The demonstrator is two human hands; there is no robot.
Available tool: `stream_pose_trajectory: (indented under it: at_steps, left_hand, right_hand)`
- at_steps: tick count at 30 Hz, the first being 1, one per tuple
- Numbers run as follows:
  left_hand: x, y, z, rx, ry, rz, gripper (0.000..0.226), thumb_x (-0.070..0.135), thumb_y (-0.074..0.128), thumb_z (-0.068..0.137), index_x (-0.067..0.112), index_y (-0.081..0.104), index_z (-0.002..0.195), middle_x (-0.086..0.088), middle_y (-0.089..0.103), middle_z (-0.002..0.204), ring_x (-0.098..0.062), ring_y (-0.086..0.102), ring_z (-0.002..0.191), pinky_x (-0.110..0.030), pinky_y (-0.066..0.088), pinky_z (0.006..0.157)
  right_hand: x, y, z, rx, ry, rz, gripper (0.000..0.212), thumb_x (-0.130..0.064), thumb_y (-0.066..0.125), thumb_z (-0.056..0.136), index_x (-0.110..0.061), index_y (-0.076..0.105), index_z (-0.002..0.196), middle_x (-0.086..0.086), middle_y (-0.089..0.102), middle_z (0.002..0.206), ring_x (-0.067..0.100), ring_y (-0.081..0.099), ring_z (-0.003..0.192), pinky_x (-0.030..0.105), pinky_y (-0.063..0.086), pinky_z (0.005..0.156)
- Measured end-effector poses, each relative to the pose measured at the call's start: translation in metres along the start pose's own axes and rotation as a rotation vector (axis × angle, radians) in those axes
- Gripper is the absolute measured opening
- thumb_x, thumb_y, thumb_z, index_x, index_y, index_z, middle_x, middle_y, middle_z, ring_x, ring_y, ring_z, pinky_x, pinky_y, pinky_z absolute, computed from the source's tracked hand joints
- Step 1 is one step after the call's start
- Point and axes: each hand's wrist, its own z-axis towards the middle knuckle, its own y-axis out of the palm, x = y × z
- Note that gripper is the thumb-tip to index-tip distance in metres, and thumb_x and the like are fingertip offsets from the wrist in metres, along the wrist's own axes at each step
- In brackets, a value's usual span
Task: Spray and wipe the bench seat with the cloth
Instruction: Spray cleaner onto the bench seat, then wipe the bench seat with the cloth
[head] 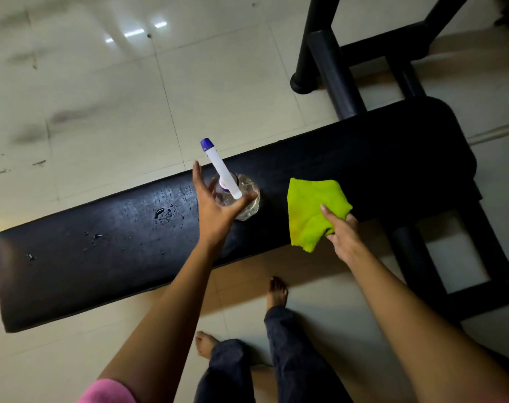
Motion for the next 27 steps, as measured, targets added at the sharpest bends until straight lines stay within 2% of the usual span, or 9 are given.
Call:
stream_pose_trajectory:
  at_steps: [2, 5, 10, 13, 15, 17, 21, 25, 27]
  left_hand:
    - [-0.015, -0.006, -0.019, 0.053, -0.11, 0.034, 0.108, 0.029, 0.082, 0.065, 0.021, 0.012, 0.147, -0.003, 0.023, 0.154, -0.014, 0.035, 0.133, -0.029, 0.032, 0.109]
    - [-0.029, -0.006, -0.054, 0.164, -0.327, -0.018, 0.066, 0.024, 0.069, 0.083, 0.011, 0.035, 0.138, -0.01, 0.045, 0.138, -0.022, 0.047, 0.124, -0.033, 0.038, 0.104]
    - [-0.041, 0.007, -0.093, -0.064, -0.595, -0.147, 0.023, 0.031, 0.059, 0.09, 0.011, 0.062, 0.102, -0.001, 0.063, 0.094, -0.017, 0.056, 0.097, -0.027, 0.044, 0.081]
    - [-0.04, -0.004, -0.116, -0.237, -0.769, -0.29, 0.024, 0.043, 0.053, 0.09, 0.021, 0.062, 0.089, 0.01, 0.07, 0.079, -0.007, 0.061, 0.082, -0.021, 0.047, 0.064]
    - [-0.05, -0.029, -0.126, -0.361, -0.84, -0.499, 0.048, 0.053, 0.054, 0.082, 0.017, 0.061, 0.112, -0.001, 0.071, 0.106, -0.015, 0.065, 0.099, -0.027, 0.053, 0.079]
    - [-0.056, -0.065, -0.133, -0.348, -0.859, -0.647, 0.063, 0.051, 0.058, 0.078, 0.013, 0.054, 0.127, -0.009, 0.062, 0.125, -0.021, 0.06, 0.114, -0.038, 0.048, 0.095]
    - [-0.06, -0.161, -0.153, -0.252, -0.746, -0.652, 0.04, 0.021, 0.069, 0.077, 0.006, 0.063, 0.113, -0.011, 0.07, 0.11, -0.024, 0.067, 0.098, -0.035, 0.057, 0.079]
    - [-0.063, -0.26, -0.155, -0.061, -0.568, -0.493, 0.02, 0.003, 0.063, 0.082, 0.011, 0.066, 0.1, -0.002, 0.075, 0.088, -0.018, 0.07, 0.082, -0.034, 0.058, 0.071]
    - [-0.065, -0.302, -0.146, 0.058, -0.496, -0.451, 0.019, 0.0, 0.062, 0.082, 0.009, 0.066, 0.098, -0.001, 0.075, 0.083, -0.016, 0.07, 0.078, -0.033, 0.059, 0.068]
  right_hand:
    - [0.0, -0.003, -0.01, -0.02, 0.002, -0.018, 0.043, -0.009, 0.062, 0.086, -0.006, 0.048, 0.126, 0.013, 0.056, 0.129, 0.028, 0.055, 0.113, 0.042, 0.043, 0.088]
    - [0.004, -0.008, -0.031, -0.075, 0.026, -0.036, 0.045, -0.008, 0.061, 0.086, -0.004, 0.046, 0.128, 0.014, 0.055, 0.131, 0.023, 0.059, 0.099, 0.045, 0.044, 0.091]
    - [0.022, -0.011, -0.08, -0.178, 0.102, -0.06, 0.044, -0.007, 0.057, 0.088, 0.0, 0.044, 0.13, 0.016, 0.056, 0.126, 0.016, 0.061, 0.087, 0.042, 0.049, 0.083]
    - [0.044, -0.001, -0.116, -0.263, 0.168, -0.099, 0.04, -0.007, 0.056, 0.089, -0.001, 0.048, 0.127, 0.013, 0.064, 0.113, 0.018, 0.064, 0.087, 0.039, 0.051, 0.077]
    - [0.062, 0.012, -0.142, -0.349, 0.214, -0.11, 0.029, -0.006, 0.054, 0.089, -0.003, 0.055, 0.118, 0.004, 0.073, 0.091, 0.014, 0.069, 0.078, 0.036, 0.056, 0.071]
    - [0.08, 0.03, -0.163, -0.416, 0.238, -0.121, 0.016, -0.004, 0.053, 0.09, -0.007, 0.059, 0.104, 0.001, 0.074, 0.081, 0.012, 0.07, 0.071, 0.032, 0.057, 0.066]
    - [0.122, 0.084, -0.198, -0.487, 0.235, -0.227, 0.014, -0.004, 0.057, 0.087, -0.01, 0.059, 0.1, 0.004, 0.067, 0.093, 0.008, 0.068, 0.069, 0.029, 0.057, 0.065]
    - [0.167, 0.164, -0.225, -0.587, 0.205, -0.385, 0.04, -0.008, 0.062, 0.084, -0.003, 0.055, 0.122, 0.006, 0.066, 0.106, 0.01, 0.065, 0.084, 0.043, 0.047, 0.092]
    - [0.189, 0.205, -0.23, -0.624, 0.176, -0.437, 0.037, -0.012, 0.061, 0.086, -0.005, 0.055, 0.122, 0.008, 0.066, 0.106, 0.01, 0.061, 0.084, 0.038, 0.045, 0.091]
